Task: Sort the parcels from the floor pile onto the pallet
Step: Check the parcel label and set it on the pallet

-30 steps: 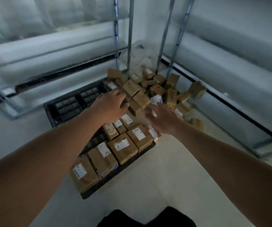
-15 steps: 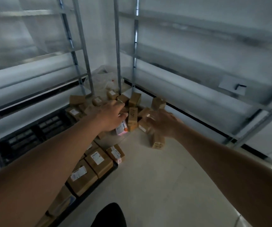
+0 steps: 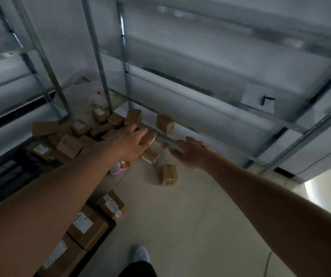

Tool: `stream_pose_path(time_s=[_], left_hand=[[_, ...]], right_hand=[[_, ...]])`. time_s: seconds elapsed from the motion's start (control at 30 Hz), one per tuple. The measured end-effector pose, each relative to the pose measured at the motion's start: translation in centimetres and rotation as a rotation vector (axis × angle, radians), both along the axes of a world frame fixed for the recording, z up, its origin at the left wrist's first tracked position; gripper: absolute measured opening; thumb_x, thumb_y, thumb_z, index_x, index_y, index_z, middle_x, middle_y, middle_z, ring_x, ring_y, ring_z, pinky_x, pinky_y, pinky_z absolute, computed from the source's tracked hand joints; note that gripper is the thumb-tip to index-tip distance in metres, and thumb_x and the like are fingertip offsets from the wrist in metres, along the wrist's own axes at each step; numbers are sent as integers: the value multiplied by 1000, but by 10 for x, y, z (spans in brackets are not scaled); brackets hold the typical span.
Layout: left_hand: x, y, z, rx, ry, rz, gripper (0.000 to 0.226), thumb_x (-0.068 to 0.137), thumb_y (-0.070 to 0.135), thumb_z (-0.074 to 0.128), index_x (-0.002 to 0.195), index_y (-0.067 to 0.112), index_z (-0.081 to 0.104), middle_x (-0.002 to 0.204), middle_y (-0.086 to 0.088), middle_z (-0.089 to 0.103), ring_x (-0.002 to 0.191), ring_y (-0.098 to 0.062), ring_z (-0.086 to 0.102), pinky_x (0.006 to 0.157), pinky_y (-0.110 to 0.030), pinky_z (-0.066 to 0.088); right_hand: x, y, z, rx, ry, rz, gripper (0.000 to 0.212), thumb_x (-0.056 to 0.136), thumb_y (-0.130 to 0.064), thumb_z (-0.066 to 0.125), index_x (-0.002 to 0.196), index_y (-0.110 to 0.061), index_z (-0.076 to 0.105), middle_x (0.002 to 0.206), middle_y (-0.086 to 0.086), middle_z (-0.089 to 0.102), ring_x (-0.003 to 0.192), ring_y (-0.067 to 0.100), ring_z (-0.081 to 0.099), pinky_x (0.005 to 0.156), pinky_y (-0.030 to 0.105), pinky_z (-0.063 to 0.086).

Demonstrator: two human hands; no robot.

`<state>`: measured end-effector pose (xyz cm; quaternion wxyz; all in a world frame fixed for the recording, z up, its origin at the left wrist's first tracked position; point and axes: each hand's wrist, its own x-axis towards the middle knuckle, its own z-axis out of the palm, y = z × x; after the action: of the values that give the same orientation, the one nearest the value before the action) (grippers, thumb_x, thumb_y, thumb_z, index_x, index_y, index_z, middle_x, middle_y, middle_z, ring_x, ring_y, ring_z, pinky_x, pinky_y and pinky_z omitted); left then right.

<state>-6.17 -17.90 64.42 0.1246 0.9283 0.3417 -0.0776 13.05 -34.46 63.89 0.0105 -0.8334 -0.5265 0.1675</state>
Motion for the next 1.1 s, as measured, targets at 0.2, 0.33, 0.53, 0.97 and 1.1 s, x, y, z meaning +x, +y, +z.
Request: stream_pose_path(time_s=[0.2,0.33,0.53,0.97,1.1], left_hand=[[74,65,-32,-79,37,-39,69,97,71,34,157,39,22,162,-9,29,144,-38,34,108,-54,35],[121,96,-52,-140,86,-20,70,100,68,36,160,39,17,164,-10,26,147,-38,31,110,-54,34],[205,136,-110,-198,157,48,68,101,66,35,159,32,26,161,-11,30,143,-38,38,107,-53,39],[352,184,-325,-400,269,267,69,107,52,37,163,32,3,161,-15,27,145,-38,35,113,-54,37],[364,206,-435,-466,324,339,69,106,50,38,163,27,8,156,-16,32,137,-39,42,108,-53,41]], right_hand=[[66,55,-37,-136,58,-56,71,99,-78,29,162,-45,26,170,5,28,152,36,33,119,51,33],[112,85,-63,-206,106,-83,71,99,-78,27,162,-44,27,171,3,26,153,35,32,118,51,33],[202,137,-127,-307,206,-17,69,102,-75,25,163,-44,24,174,4,18,157,33,24,123,50,24],[358,242,-359,-522,397,79,64,102,-66,33,162,-43,27,165,8,32,147,38,38,118,48,32],[369,260,-459,-595,434,83,65,101,-67,31,162,-43,25,164,9,33,145,41,40,117,51,35]])
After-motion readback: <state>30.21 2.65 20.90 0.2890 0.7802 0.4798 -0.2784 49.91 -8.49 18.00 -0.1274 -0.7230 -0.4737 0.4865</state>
